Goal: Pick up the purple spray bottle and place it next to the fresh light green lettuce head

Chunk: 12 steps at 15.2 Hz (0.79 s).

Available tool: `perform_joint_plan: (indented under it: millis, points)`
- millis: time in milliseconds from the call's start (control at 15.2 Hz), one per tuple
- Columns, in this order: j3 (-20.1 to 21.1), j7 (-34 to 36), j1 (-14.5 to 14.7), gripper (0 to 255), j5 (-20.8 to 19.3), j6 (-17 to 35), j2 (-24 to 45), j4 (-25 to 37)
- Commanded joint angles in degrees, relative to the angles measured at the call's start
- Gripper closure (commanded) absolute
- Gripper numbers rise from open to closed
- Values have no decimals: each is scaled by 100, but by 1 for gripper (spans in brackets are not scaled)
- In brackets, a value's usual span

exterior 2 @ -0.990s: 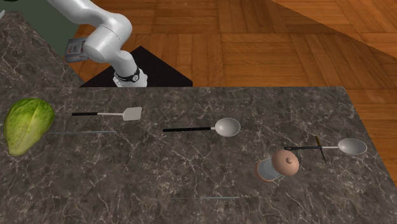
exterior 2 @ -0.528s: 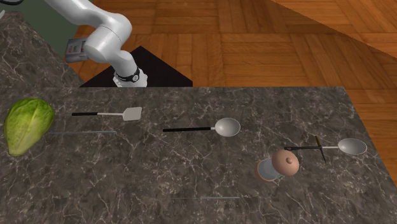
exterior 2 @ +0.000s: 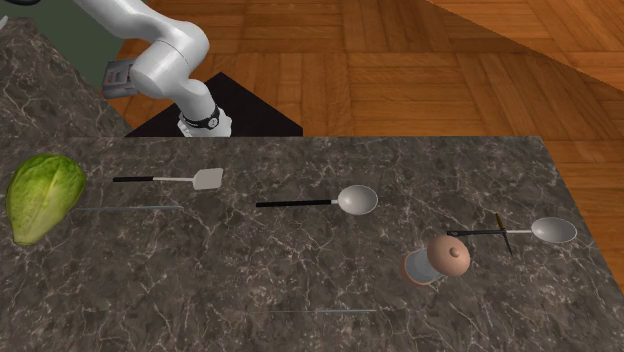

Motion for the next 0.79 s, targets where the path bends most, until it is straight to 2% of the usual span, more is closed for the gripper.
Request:
perform_joint_plan:
  millis: [0,726]
  points:
    - [1,-20,-84,255,-29,156,-38,-198]
    - [-120,-98,-344,255,-219,889,-241,-1048]
